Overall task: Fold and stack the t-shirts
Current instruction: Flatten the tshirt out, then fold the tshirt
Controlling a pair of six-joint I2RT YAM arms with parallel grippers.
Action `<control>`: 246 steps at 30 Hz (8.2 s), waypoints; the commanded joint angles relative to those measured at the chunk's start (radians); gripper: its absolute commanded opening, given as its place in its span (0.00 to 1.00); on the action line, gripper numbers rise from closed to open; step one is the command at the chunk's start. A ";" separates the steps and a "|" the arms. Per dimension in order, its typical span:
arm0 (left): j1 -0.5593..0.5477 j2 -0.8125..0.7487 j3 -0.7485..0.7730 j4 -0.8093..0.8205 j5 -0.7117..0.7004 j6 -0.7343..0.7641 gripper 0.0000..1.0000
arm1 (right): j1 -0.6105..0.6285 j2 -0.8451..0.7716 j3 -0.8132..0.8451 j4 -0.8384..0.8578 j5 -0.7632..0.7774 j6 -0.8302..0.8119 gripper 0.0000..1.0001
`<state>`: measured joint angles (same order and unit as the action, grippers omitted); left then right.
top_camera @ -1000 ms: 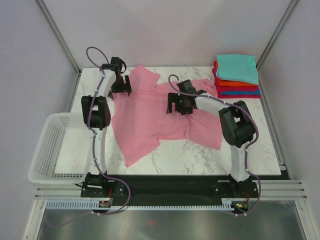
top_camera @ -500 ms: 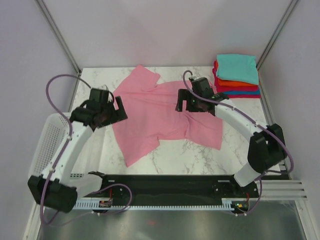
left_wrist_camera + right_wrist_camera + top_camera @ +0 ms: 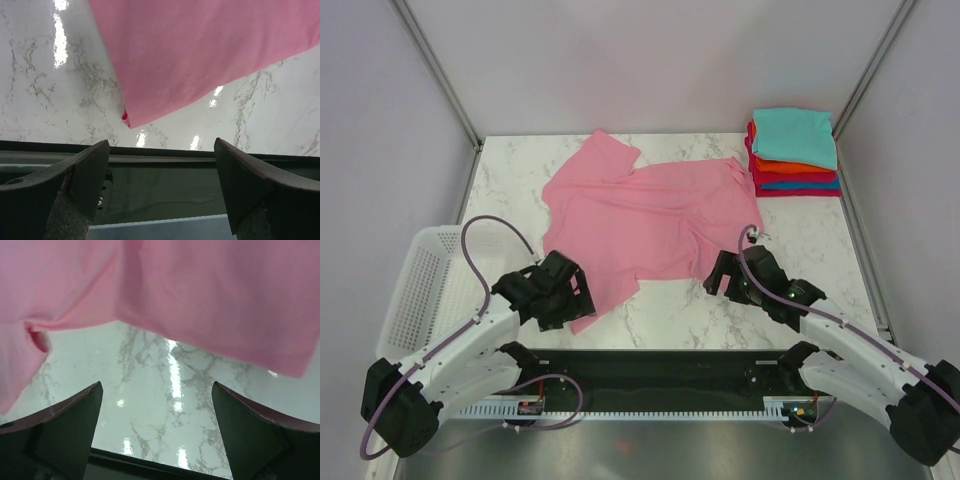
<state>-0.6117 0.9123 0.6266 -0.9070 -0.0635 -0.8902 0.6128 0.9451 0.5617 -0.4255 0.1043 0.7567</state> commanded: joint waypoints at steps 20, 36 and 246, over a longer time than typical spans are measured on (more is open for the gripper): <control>-0.011 0.028 -0.145 0.279 -0.228 -0.125 0.63 | -0.214 -0.029 -0.249 0.065 0.252 0.271 0.35; 0.326 -0.174 0.328 -0.018 -0.171 0.129 0.04 | -0.301 -0.259 0.044 -0.231 0.428 0.153 0.00; 0.448 -0.073 -0.006 0.253 -0.127 0.065 0.60 | -0.930 -0.166 -0.163 -0.081 -0.176 -0.025 0.94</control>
<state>-0.1677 0.8558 0.5735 -0.6498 -0.2085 -0.8696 -0.3122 0.7895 0.3523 -0.4690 -0.0742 0.7395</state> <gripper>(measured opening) 0.592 0.916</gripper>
